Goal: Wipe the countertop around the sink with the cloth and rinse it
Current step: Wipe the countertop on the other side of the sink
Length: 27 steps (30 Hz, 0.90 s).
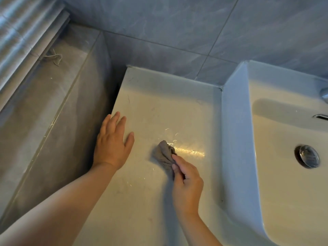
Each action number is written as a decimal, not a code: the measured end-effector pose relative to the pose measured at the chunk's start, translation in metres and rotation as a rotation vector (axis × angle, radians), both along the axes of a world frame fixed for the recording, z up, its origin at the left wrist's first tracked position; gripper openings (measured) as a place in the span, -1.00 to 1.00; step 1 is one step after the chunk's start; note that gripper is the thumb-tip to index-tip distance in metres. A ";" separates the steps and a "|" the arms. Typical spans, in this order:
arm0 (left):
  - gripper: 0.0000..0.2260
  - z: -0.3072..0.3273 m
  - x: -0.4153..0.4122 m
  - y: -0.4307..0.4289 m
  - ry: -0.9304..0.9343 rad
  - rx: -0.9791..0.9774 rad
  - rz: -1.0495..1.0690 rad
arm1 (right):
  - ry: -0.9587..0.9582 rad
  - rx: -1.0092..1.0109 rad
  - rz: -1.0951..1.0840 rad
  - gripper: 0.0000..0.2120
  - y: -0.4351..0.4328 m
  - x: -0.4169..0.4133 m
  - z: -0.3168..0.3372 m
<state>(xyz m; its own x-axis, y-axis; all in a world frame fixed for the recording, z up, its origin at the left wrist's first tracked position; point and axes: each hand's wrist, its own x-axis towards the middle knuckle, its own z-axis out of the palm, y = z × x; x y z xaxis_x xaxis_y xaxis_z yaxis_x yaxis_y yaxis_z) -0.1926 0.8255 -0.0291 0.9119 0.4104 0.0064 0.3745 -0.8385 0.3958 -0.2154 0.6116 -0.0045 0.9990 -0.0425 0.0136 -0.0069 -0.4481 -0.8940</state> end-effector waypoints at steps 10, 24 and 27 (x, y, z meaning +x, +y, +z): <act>-0.53 -0.002 -0.001 0.001 -0.002 0.019 -0.005 | -0.168 -0.186 -0.130 -0.71 -0.035 0.142 0.007; -0.47 -0.003 0.000 0.001 0.012 0.046 -0.017 | -0.220 -0.410 0.048 -0.70 0.004 0.105 -0.025; -0.46 -0.002 -0.001 0.001 0.025 0.033 -0.005 | -0.243 -0.379 0.120 -0.72 0.009 0.079 -0.024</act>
<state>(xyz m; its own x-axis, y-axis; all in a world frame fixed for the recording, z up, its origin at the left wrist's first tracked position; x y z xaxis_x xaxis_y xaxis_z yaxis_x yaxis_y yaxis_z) -0.1939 0.8265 -0.0311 0.9138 0.4061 -0.0029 0.3801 -0.8525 0.3589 -0.1359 0.6205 -0.0283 0.9624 0.1265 0.2402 0.2545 -0.7282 -0.6363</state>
